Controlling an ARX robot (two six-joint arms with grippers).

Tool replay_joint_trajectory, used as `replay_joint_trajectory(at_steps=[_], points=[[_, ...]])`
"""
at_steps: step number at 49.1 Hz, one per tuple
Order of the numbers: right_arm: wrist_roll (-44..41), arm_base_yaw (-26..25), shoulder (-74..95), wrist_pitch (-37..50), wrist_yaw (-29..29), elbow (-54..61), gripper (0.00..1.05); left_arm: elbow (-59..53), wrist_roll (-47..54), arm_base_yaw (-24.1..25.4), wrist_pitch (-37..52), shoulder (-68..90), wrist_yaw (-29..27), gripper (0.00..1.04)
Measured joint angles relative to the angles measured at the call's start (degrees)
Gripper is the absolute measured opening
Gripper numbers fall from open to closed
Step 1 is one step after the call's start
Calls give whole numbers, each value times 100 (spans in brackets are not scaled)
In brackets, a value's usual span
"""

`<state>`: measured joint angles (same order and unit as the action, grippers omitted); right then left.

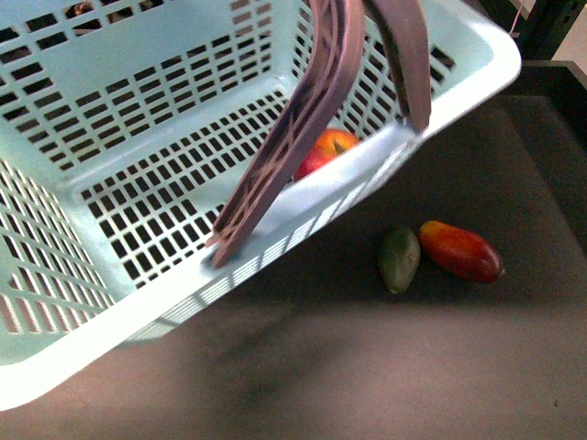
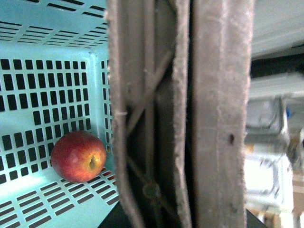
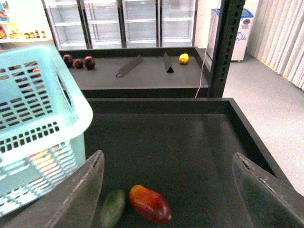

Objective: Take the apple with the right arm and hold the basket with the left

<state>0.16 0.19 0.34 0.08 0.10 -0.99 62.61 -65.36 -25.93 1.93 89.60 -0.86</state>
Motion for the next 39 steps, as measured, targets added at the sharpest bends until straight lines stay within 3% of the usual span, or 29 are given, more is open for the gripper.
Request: replay_joint_trajectory(at_steps=[3, 11, 27, 39], points=[[2, 0, -2, 0, 4, 0, 97, 0, -632, 192, -11, -4, -114, 15], [0, 0, -2, 0, 2, 0, 96, 11, -1644, 706, -219, 92, -352, 15], [0, 0, -2, 0, 2, 0, 96, 570, -1786, 1683, -455, 1097, -866, 15], [0, 0, -2, 0, 2, 0, 96, 1012, -1744, 2111, -466, 1974, -964, 15]])
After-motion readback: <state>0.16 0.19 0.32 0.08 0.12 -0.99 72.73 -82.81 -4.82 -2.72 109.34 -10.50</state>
